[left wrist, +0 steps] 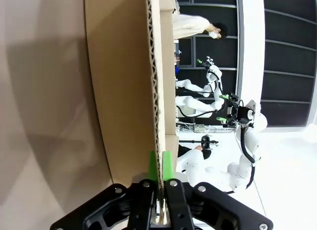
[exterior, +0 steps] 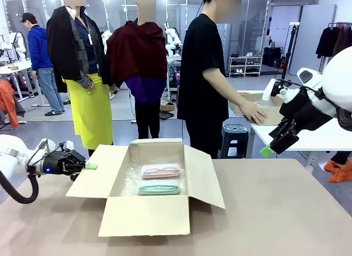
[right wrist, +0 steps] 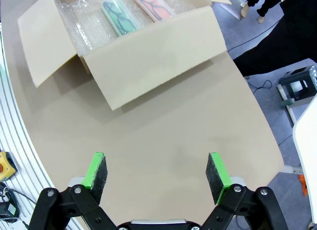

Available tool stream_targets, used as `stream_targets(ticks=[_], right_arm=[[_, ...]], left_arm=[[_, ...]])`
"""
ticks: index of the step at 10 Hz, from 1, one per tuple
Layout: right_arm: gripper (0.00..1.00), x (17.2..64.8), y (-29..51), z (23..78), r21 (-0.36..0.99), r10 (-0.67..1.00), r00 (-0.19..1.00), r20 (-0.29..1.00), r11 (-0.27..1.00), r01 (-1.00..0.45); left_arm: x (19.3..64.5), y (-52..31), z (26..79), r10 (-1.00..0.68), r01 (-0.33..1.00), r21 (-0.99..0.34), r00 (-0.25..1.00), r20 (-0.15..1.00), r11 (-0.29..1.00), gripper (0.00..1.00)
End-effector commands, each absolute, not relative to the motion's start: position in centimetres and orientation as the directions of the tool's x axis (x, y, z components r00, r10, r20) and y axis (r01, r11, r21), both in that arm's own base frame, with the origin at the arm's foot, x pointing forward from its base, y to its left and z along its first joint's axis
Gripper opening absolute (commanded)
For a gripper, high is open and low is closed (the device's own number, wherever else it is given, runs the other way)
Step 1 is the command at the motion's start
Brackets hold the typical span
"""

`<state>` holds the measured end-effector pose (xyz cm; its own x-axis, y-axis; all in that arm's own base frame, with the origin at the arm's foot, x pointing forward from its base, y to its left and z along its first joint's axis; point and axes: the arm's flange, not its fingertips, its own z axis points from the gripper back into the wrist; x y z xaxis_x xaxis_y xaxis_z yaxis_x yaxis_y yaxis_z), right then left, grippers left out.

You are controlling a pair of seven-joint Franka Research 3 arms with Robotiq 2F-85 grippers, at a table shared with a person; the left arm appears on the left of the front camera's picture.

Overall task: Pack the glasses set securely to prepare it for shipping.
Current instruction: Position the Package Box on the left side of the table.

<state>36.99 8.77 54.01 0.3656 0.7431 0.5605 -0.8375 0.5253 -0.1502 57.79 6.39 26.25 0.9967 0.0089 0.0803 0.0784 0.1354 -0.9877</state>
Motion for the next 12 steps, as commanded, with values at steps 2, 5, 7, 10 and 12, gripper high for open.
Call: stream_targets(ticks=[2,5,7,10,12], right_arm=[[1.00,36.9,9.1,54.1,-0.155,0.745,0.368,0.557,0.528,-0.835],[1.00,36.9,9.1,54.1,-0.155,0.745,0.368,0.557,0.528,-0.835],[1.00,36.9,9.1,54.1,-0.155,0.745,0.368,0.557,0.528,-0.835],[1.00,36.9,9.1,54.1,-0.155,0.745,0.368,0.557,0.528,-0.835],[1.00,36.9,9.1,54.1,-0.155,0.745,0.368,0.557,0.528,-0.835]], left_arm=[[57.5,11.6,27.2,-0.025,0.082,-0.990,0.996,0.080,0.118,0.00],[57.4,17.9,27.7,-0.008,0.046,-0.994,0.999,0.045,0.103,0.00],[57.2,21.4,28.0,0.032,0.021,-0.990,0.999,0.025,0.138,0.00],[56.9,25.6,28.2,0.032,-0.006,-0.976,0.999,0.001,0.218,0.00],[56.7,27.3,28.9,0.034,-0.037,-0.972,0.999,-0.030,0.232,0.00]])
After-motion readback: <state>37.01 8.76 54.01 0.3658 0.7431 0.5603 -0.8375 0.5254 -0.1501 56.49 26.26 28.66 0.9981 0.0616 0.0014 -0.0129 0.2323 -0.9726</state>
